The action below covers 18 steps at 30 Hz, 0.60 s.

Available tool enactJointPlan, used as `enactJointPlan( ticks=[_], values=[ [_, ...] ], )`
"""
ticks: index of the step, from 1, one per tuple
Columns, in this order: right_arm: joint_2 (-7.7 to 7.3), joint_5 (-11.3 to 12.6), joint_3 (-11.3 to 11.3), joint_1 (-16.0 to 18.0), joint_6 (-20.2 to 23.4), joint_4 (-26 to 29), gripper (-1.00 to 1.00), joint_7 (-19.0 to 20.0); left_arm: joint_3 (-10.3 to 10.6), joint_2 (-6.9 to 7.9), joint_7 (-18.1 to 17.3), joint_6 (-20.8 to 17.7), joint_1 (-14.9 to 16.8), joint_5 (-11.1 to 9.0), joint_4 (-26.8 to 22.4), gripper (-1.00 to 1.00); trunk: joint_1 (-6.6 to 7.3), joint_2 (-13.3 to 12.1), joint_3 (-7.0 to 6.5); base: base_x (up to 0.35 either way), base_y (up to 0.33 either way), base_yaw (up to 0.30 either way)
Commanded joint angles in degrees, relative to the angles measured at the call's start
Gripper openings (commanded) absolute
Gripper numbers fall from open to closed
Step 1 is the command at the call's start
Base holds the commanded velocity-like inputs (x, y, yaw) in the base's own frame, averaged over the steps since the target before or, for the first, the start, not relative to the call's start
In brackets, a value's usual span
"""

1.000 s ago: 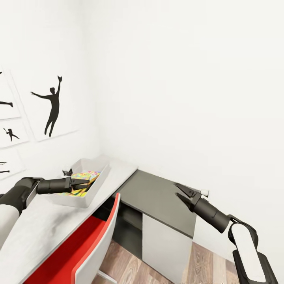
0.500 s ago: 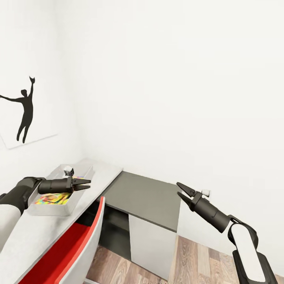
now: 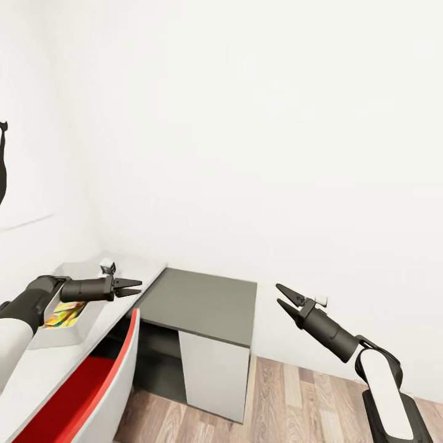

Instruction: Put all the toys in the child's room - the three board games (two on the bed and one on the table), the two jigsaw puzzles on the table, and the tennis ball on the table - inside the toy box on the table in the child's room.

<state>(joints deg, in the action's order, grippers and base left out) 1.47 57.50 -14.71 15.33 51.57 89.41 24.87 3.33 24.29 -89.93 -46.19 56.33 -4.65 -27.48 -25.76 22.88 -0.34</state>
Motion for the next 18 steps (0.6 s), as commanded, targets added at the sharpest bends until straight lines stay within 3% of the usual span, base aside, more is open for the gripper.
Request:
enactJointPlan(
  ticks=[1, 12, 18],
  values=[
    [0.06, -0.20, -0.15, 0.05, 0.38, -0.02, 1.00, 0.28, 0.36, 0.08, -0.07, -0.57, 0.00, -0.45, -0.01, 1.00, -0.02, 0.04, 0.00, -0.036, 0.000, -0.281],
    [0.03, -0.19, -0.15, 0.05, 0.29, -0.11, 1.00, 0.27, 0.36, 0.06, -0.07, -0.57, 0.00, -0.45, -0.03, 1.00, -0.02, 0.04, -0.22, -0.137, 0.000, -0.281],
    [0.05, -0.17, -0.15, 0.05, 0.29, -0.11, 1.00, 0.27, 0.44, 0.06, -0.07, -0.55, 0.00, -0.45, -0.03, 1.00, -0.02, 0.04, -0.28, -0.248, 0.000, -0.270]
  ],
)
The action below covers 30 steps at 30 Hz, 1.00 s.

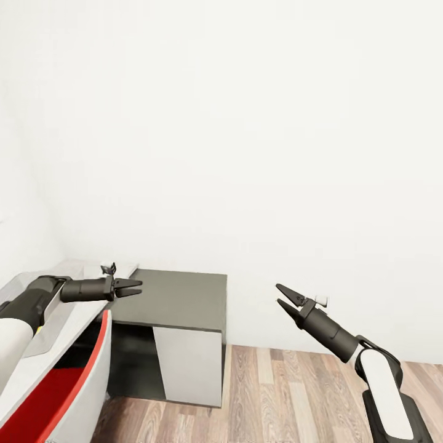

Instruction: Put all the toys in the child's room - the three board games (two on the bed and one on the table), the two jigsaw puzzles on the table, and the tennis ball on the table - inside the toy box on the table in the child's room.

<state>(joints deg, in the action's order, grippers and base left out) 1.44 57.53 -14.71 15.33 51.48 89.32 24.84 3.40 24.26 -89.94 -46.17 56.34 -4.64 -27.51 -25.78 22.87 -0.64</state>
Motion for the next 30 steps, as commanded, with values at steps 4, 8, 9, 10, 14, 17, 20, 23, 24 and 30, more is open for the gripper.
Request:
enactJointPlan(
  ticks=[4, 8, 9, 10, 14, 17, 20, 23, 24, 30],
  values=[
    [0.11, -0.21, -0.15, 0.05, 0.38, -0.02, 1.00, 0.29, 0.33, 0.09, -0.06, -0.64, 0.00, -0.44, 0.00, 1.00, 0.00, 0.05, 0.02, -0.086, 0.000, -0.113],
    [0.13, -0.26, -0.15, 0.05, 0.34, -0.02, 1.00, 0.30, 0.33, 0.09, -0.06, -0.62, 0.00, -0.45, 0.00, 1.00, 0.00, 0.05, 0.02, -0.106, 0.000, -0.025],
    [0.13, -0.28, -0.15, 0.05, 0.31, -0.02, 1.00, 0.25, 0.35, 0.09, -0.06, -0.61, 0.00, -0.45, 0.00, 1.00, 0.00, 0.05, 0.02, -0.245, 0.000, -0.008],
    [0.13, -0.29, -0.15, 0.05, 0.27, -0.02, 1.00, 0.20, 0.36, 0.09, -0.06, -0.60, 0.00, -0.46, 0.00, 1.00, 0.00, 0.05, 0.02, -0.273, 0.000, -0.005],
    [0.14, -0.41, -0.08, 0.05, 0.21, -0.02, 1.00, 0.12, 0.37, 0.07, -0.06, -0.64, 0.00, -0.41, 0.00, 1.00, 0.00, 0.05, 0.02, -0.156, 0.000, -0.002],
    [0.14, -0.80, -0.01, 0.05, 0.18, -0.02, 1.00, 0.02, 0.32, 0.02, -0.06, -0.67, 0.00, -0.40, 0.00, 1.00, 0.00, 0.05, 0.02, -0.038, 0.000, 0.000],
    [0.14, -1.07, 0.01, 0.05, 0.19, -0.02, 1.00, -0.03, 0.31, 0.00, -0.06, -0.67, 0.00, -0.40, 0.00, 1.00, 0.00, 0.05, 0.02, -0.013, 0.000, 0.000],
    [0.14, -1.15, -0.04, 0.05, 0.20, -0.02, 1.00, -0.03, 0.30, 0.00, -0.06, -0.68, 0.00, -0.41, 0.00, 1.00, 0.00, 0.05, 0.02, -0.004, 0.000, 0.000],
    [0.14, -1.16, -0.04, 0.05, 0.20, -0.02, 1.00, -0.04, 0.30, 0.00, -0.06, -0.68, 0.00, -0.40, 0.00, 1.00, 0.00, 0.05, 0.02, -0.002, 0.000, 0.000],
    [0.14, -1.28, 0.06, 0.05, 0.20, 0.04, 1.00, -0.03, 0.29, 0.00, -0.06, -0.68, 0.00, -0.41, 0.00, 1.00, 0.00, 0.05, 0.02, 0.000, 0.000, 0.000]
  ],
)
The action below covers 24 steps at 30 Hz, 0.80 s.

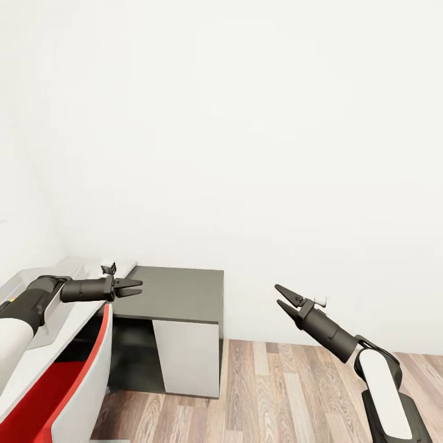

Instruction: Put all the toys in the child's room - the three board games (two on the bed and one on the table), the two jigsaw puzzles on the table, and the tennis ball on the table - inside the toy box on the table in the child's room.

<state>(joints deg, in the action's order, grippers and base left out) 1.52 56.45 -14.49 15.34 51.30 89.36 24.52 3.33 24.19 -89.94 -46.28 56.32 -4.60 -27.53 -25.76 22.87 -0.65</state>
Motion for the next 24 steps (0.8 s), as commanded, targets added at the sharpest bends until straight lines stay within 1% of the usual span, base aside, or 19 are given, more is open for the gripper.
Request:
enactJointPlan(
  ticks=[1, 7, 13, 15, 24],
  values=[
    [0.07, -0.19, -0.12, 0.04, 0.37, 0.01, 1.00, 0.28, 0.36, 0.07, -0.06, -0.56, 0.02, -0.44, 0.02, 1.00, -0.02, 0.04, 0.03, 0.000, 0.000, 0.000],
    [0.25, -0.20, -0.10, 0.04, 0.37, 0.02, 1.00, 0.27, 0.36, 0.07, -0.06, -0.56, 0.02, -0.45, 0.02, 1.00, -0.02, 0.04, 0.03, -0.013, 0.000, 0.000],
    [0.46, -0.20, -0.21, 0.04, 0.33, 0.02, 1.00, 0.26, 0.41, 0.07, -0.06, -0.56, 0.02, -0.41, 0.02, 1.00, -0.02, 0.04, 0.05, -0.219, 0.020, 0.000],
    [0.44, -0.21, -0.20, 0.04, 0.31, 0.02, 1.00, 0.23, 0.41, 0.07, -0.06, -0.56, 0.02, -0.41, 0.02, 1.00, -0.02, 0.04, 0.15, -0.103, 0.009, 0.000],
    [0.29, -0.26, -0.09, 0.04, 0.28, 0.02, 1.00, 0.24, 0.42, 0.02, -0.06, -0.56, 0.02, -0.41, 0.02, 1.00, -0.02, 0.04, 0.52, -0.020, 0.002, 0.000]
  ],
)
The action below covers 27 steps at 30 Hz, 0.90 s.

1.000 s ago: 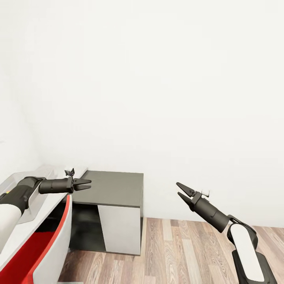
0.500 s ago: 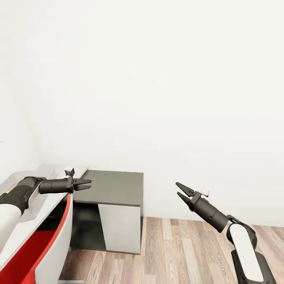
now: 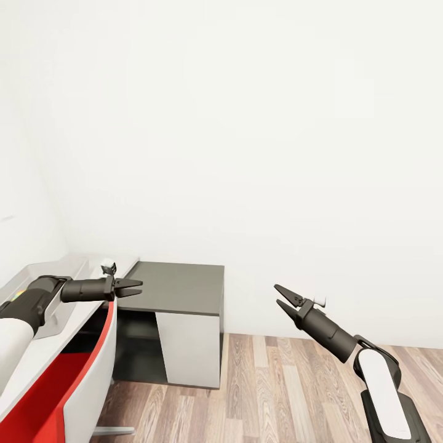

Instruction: Put all the toys in the child's room - the three board games (two on the bed and one on the table), the two jigsaw puzzles on the table, and the tennis ball on the table - inside the toy box on the table in the child's room.

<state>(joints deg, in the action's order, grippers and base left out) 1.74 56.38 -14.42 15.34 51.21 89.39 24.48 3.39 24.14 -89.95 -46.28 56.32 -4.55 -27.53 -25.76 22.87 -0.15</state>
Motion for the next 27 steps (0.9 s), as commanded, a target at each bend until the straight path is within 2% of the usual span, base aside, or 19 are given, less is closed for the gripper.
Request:
enactJointPlan(
  ticks=[1, 9, 10, 11, 13, 16, 19, 20, 21, 22, 24, 25, 26, 27],
  values=[
    [0.05, -0.19, -0.14, 0.04, 0.38, 0.00, 1.00, 0.27, 0.37, 0.06, -0.05, -0.56, 0.02, -0.46, 0.02, 1.00, -0.02, 0.04, 0.03, -0.002, 0.000, 0.000],
    [0.09, -0.22, 0.00, 0.04, 0.33, 0.00, 1.00, 0.25, 0.39, -0.22, -0.05, -0.50, 0.02, -0.35, 0.02, 1.00, -0.02, 0.04, 0.04, 0.000, 0.000, 0.000],
    [0.10, -0.23, 0.17, 0.04, 0.36, 0.00, 1.00, 0.11, 0.39, -1.40, -0.05, -0.50, 0.02, -0.29, 0.02, 1.00, -0.02, 0.04, 0.04, 0.000, 0.000, 0.000],
    [0.13, -0.26, 0.19, 0.04, 0.34, 0.00, 1.00, 0.03, 0.41, -1.66, -0.02, -0.51, 0.02, -0.29, 0.02, 1.00, -0.02, 0.04, 0.04, 0.000, 0.000, 0.000],
    [0.31, -0.74, 0.24, 0.04, 0.32, 0.00, 1.00, -0.47, 0.40, -2.76, 3.48, -0.56, 0.02, -0.29, 0.02, 1.00, -0.02, 0.04, 0.04, 0.000, 0.000, 0.000],
    [0.50, -2.70, 0.36, 0.05, 0.30, 0.00, 1.00, -1.42, 0.39, -4.20, 8.58, -0.73, 0.02, -0.28, 0.02, 1.00, -0.02, 0.04, 0.04, 0.000, 0.000, 0.000],
    [0.71, -6.25, 0.37, 0.09, 0.30, 0.00, 1.00, -2.21, 0.39, -5.90, 14.05, -0.99, 0.03, -0.28, 0.02, 1.00, -0.02, 0.04, 0.04, 0.000, 0.000, 0.000],
    [0.73, -6.84, 0.36, 0.09, 0.30, 0.00, 1.00, -2.41, 0.39, -6.15, 14.92, -1.01, 0.03, -0.28, 0.02, 1.00, -0.02, 0.04, 0.04, 0.000, 0.000, 0.000],
    [0.81, -8.71, 0.43, 0.11, 0.30, 0.00, 1.00, -3.70, 0.39, -7.01, 17.44, -1.05, 0.02, -0.28, 0.02, 1.00, -0.02, 0.04, 0.04, 0.000, 0.000, 0.000],
    [0.83, -9.37, 0.48, 0.11, 0.31, 0.00, 1.00, -4.46, 0.39, -7.29, 18.28, -1.06, 0.02, -0.28, 0.02, 1.00, -0.02, 0.04, 0.04, 0.000, 0.000, 0.000],
    [0.87, -11.83, 0.65, 0.12, 0.38, -0.49, 1.00, -11.23, 0.39, -8.51, 22.20, -1.08, 0.03, -0.33, 0.02, 1.00, -0.02, 0.04, 0.04, 0.000, 0.000, 0.000],
    [0.88, -12.30, 0.71, 0.22, 0.41, -0.68, 1.00, -15.22, 0.39, -8.85, 23.65, -1.08, 0.02, -0.35, 0.02, 1.00, -0.02, 0.04, 0.04, 0.000, 0.000, 0.000],
    [0.88, -12.47, 0.74, 0.31, 0.42, -0.75, 1.00, -17.45, 0.39, -8.97, 24.32, -1.08, 0.02, -0.35, 0.02, 1.00, -0.02, 0.04, 0.04, 0.000, 0.000, 0.000],
    [0.90, -12.69, 1.01, 0.53, 0.46, -0.91, 1.00, -22.33, 0.39, -9.21, 25.57, -1.07, 0.02, -0.36, 0.03, 1.00, -0.02, 0.04, 0.04, 0.000, 0.000, 0.000]
  ],
)
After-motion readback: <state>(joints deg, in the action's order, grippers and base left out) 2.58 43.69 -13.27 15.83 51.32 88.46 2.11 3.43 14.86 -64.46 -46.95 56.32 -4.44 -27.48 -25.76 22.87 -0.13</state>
